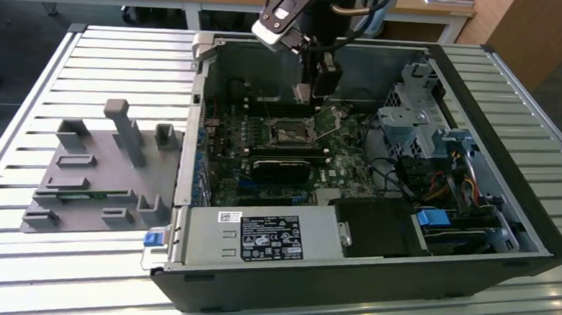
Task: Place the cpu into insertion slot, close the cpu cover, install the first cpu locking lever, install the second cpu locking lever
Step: 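Place the cpu into insertion slot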
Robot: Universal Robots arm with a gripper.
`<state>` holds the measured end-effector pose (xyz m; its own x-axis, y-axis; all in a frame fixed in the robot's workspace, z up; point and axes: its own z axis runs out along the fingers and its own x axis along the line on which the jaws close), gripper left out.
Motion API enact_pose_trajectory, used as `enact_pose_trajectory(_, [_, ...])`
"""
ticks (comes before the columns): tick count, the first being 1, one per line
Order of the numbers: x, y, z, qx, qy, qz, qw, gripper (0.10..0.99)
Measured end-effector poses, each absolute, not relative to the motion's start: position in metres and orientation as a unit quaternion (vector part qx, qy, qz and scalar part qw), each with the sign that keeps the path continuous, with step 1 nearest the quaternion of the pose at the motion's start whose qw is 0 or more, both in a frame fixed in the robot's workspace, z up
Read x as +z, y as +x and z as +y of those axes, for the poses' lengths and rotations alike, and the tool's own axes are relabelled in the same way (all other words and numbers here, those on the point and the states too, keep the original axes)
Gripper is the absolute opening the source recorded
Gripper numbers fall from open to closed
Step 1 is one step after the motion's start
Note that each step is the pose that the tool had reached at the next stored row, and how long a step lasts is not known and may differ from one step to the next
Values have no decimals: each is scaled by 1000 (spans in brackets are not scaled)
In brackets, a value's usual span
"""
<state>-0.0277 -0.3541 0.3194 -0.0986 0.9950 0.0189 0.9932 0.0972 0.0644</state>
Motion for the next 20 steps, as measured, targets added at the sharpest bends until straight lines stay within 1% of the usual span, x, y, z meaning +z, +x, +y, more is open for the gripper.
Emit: enact_pose_trajectory(20, [310, -28, -354, 26, 671, 741, 11, 541])
